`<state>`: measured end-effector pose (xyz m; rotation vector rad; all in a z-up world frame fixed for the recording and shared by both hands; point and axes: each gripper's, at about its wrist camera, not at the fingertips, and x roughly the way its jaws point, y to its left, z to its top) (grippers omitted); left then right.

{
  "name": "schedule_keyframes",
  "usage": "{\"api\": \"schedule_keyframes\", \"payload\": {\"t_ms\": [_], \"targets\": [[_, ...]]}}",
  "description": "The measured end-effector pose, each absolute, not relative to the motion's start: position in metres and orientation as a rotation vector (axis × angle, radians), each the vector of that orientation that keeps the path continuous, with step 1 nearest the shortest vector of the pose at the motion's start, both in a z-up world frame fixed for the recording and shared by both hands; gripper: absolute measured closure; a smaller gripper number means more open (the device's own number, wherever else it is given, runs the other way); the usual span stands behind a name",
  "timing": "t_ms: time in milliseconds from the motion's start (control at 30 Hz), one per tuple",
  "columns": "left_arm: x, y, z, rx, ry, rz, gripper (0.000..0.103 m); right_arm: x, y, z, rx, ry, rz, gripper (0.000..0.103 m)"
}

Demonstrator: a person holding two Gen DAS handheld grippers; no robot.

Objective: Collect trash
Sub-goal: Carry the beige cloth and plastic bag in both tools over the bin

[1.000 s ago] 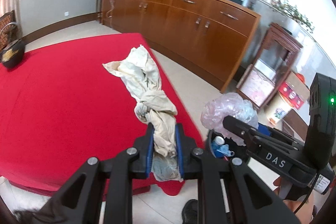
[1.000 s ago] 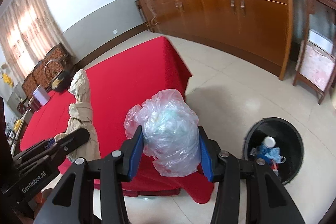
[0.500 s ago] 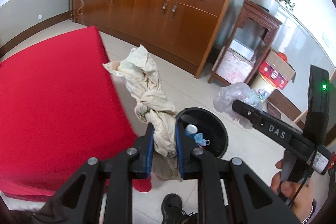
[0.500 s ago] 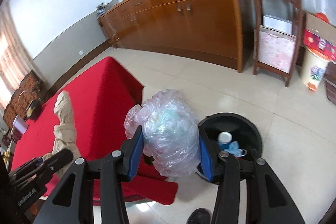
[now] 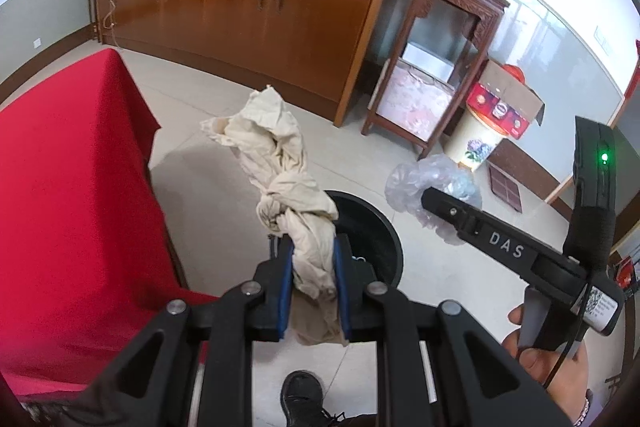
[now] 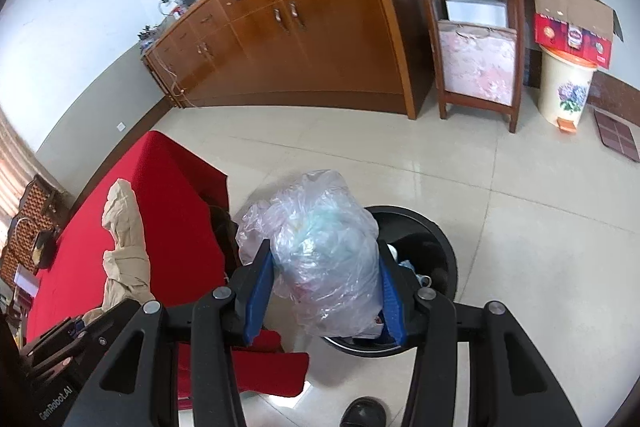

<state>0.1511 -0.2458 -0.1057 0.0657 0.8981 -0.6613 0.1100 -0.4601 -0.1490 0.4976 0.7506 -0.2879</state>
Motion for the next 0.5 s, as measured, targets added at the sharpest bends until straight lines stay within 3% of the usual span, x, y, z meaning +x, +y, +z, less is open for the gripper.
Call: {"api": "schedule_keyframes", "payload": {"t_ms": [500], "targets": [[0.171, -0.298, -0.155, 0.077, 1.028, -0.702, 0.083, 0.131, -0.517, -0.206, 0.531, 0.921, -0.367, 0.053]]}}
